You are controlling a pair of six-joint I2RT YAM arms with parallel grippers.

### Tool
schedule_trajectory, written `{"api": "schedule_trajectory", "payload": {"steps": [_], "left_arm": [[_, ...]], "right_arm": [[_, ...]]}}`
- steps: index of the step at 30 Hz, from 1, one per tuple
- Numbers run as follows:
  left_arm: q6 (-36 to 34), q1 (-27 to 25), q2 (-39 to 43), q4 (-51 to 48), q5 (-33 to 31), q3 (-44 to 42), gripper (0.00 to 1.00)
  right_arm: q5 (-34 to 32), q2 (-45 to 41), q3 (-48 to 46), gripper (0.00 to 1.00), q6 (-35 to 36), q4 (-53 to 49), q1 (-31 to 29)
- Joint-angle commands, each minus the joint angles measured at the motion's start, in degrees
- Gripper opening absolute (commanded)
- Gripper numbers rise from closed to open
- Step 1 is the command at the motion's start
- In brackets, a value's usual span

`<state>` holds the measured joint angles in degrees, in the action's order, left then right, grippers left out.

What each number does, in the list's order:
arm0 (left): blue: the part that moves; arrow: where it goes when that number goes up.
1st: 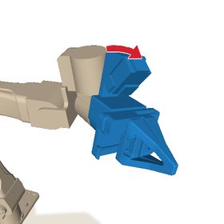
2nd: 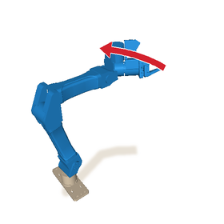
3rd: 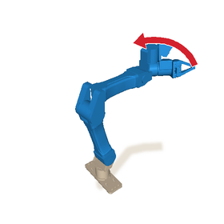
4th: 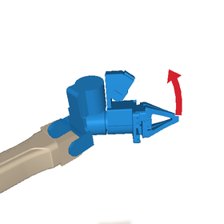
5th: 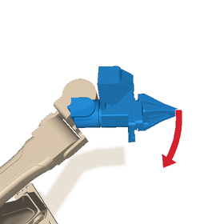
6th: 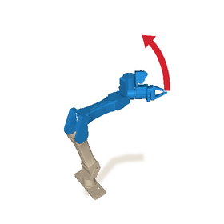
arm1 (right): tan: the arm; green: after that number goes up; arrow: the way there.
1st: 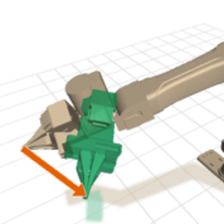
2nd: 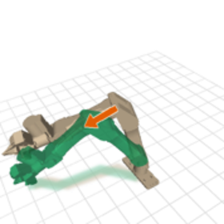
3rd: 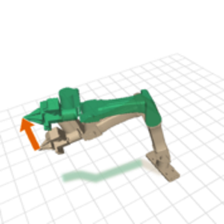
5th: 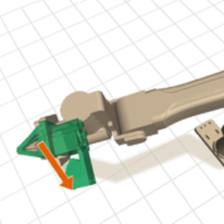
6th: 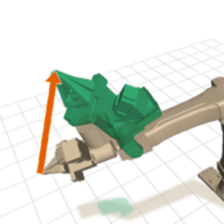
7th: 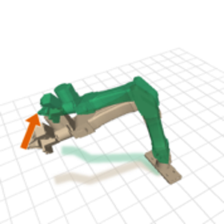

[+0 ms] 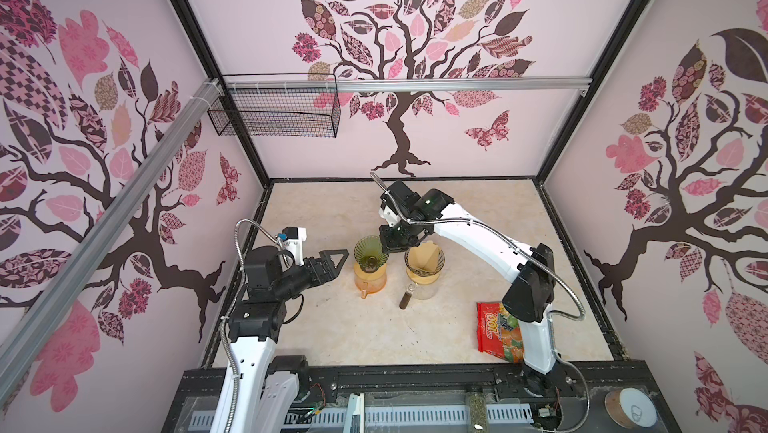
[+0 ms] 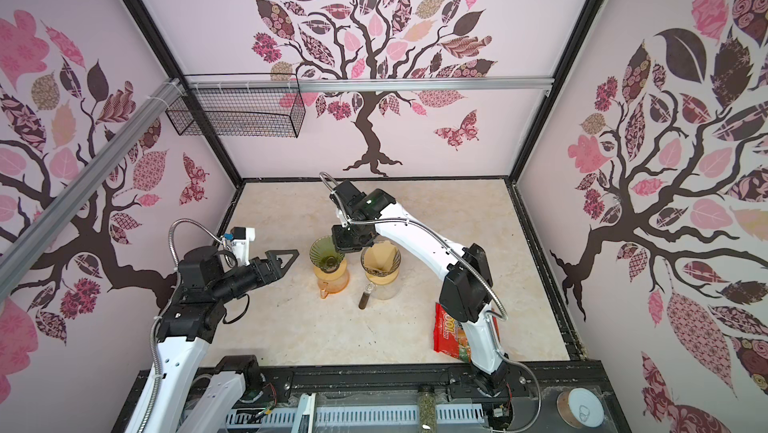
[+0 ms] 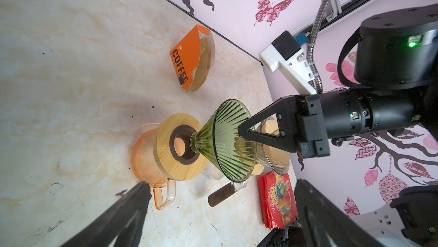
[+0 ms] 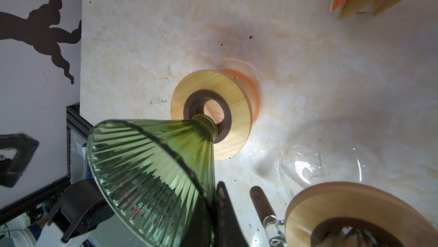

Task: Place the coffee filter in the dripper
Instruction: 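Carry the green cup over the wooden ring on the orange pitcher, then lower the green cup into the ring while the left gripper approaches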

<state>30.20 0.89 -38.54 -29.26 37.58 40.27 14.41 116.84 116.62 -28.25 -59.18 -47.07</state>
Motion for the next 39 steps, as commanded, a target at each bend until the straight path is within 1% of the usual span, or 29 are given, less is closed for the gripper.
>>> {"api": "schedule_trajectory", "payload": {"steps": [1,17,22,27,31,34,36,39], "left_arm": [[0.08,0.3,0.01,0.85,-0.48,-1.0,0.98],[0.53,-0.14,-0.51,1.37,0.03,-1.43,0.98],[0.78,-0.46,-0.73,1.48,-0.4,-1.67,0.95],[1.67,-1.64,-1.97,0.2,-2.33,-1.44,0.85],[2.05,-4.39,-2.92,-3.93,-5.74,0.24,0.74],[3.28,-4.98,-4.83,-6.47,-5.91,1.91,0.64],[3.43,-4.97,-7.19,-8.48,-4.68,3.59,0.56],[3.47,-4.95,-10.29,-10.05,-3.53,6.12,0.47]], "right_arm": [[0.7,2.12,1.28,0.0,0.83,1.01,-0.42],[-0.23,6.03,5.98,0.0,2.78,-1.1,-0.42],[-0.7,6.42,5.87,0.0,3.17,-1.44,-0.41],[-0.71,6.58,4.98,0.0,3.68,-1.92,-0.42],[-1.04,6.53,5.12,0.0,4.04,-2.49,-0.41],[-1.23,6.57,4.88,0.0,4.42,-2.75,-0.46],[-1.23,6.66,4.83,0.0,4.68,-2.87,-0.46],[-0.82,6.82,4.57,0.0,4.7,-2.78,-0.46]]}}
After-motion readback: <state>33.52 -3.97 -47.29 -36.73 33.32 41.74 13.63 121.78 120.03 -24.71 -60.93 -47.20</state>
